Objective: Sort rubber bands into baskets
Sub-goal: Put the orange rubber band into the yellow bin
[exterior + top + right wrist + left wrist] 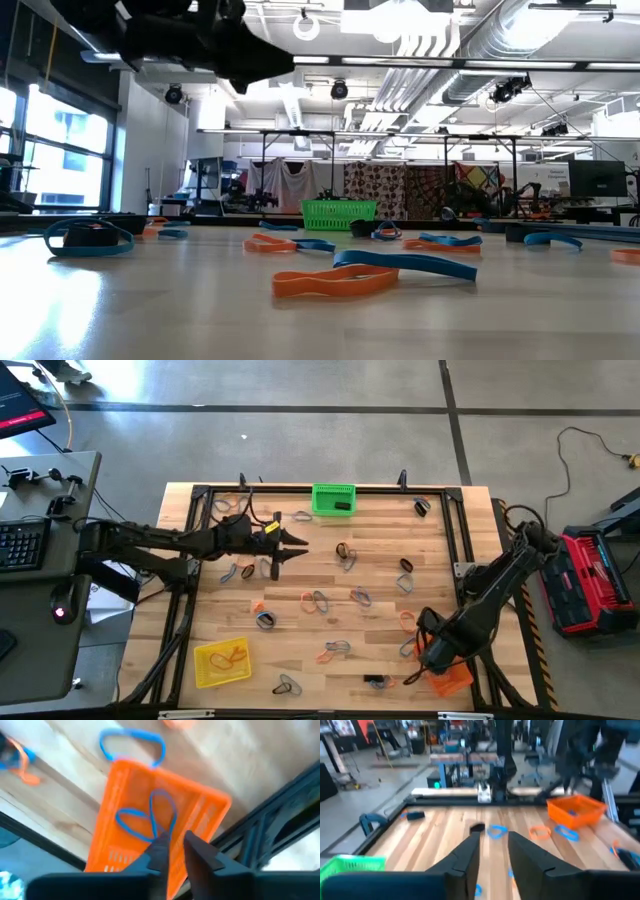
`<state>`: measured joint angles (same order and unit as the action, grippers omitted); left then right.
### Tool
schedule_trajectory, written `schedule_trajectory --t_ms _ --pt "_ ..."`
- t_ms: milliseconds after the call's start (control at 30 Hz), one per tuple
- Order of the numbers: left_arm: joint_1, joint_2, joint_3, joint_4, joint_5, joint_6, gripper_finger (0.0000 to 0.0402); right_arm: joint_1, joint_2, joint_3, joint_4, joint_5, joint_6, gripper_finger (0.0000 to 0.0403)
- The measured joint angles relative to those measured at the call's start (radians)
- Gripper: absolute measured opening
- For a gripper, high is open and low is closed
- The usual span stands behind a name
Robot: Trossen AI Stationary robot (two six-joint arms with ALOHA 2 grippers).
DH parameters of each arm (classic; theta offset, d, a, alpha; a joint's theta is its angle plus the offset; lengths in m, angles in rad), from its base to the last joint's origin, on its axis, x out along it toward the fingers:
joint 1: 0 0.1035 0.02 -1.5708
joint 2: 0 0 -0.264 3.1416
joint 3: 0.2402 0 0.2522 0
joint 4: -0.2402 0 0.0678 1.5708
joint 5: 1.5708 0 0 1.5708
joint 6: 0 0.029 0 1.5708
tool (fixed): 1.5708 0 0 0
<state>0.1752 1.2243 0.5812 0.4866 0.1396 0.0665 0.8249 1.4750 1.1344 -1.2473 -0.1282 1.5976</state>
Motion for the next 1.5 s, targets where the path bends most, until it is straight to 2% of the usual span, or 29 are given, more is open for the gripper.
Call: schedule_trajectory --t_ms 67,200,367,667,800,967,1233,1367,1500 --pt "-0.003 -0.036 0.000 -0.087 0.006 0.019 0.0063 -0.028 -0.001 0.020 -0.033 0.044 -0.078 0.0010" --pt "-0.023 -0.109 0.000 -0.301 0.008 0.055 0.0029 -0.090 -0.018 0.017 -0.024 0.194 -0.287 0.0011" --pt "-0.073 -0.194 0.000 -0.529 0.005 0.020 0.0003 -0.202 -0.065 -0.032 0.044 0.309 -0.510 0.0002" --pt "-0.199 -0.245 0.000 -0.737 -0.014 -0.137 0.0001 -0.447 -0.116 -0.210 0.512 0.330 -1.003 0.0000" --pt "-0.242 -0.245 0.000 -0.823 -0.054 -0.216 0.0001 -0.535 -0.115 -0.272 0.685 0.329 -1.155 0.0000" --pt "-0.297 -0.245 0.000 -0.893 -0.064 -0.326 0.0012 -0.606 -0.115 -0.308 0.787 0.324 -1.259 0.0000" --pt "-0.379 -0.234 0.000 -1.001 -0.162 -0.445 0.0074 -0.649 -0.114 -0.313 0.799 0.319 -1.293 0.0000" --pt "-0.406 -0.205 0.000 -1.016 -0.238 -0.457 0.0102 -0.648 -0.114 -0.313 0.805 0.319 -1.317 0.0000" --pt "-0.421 -0.147 0.000 -1.020 -0.238 -0.450 0.0116 -0.648 -0.114 -0.313 0.811 0.320 -1.337 0.0000"
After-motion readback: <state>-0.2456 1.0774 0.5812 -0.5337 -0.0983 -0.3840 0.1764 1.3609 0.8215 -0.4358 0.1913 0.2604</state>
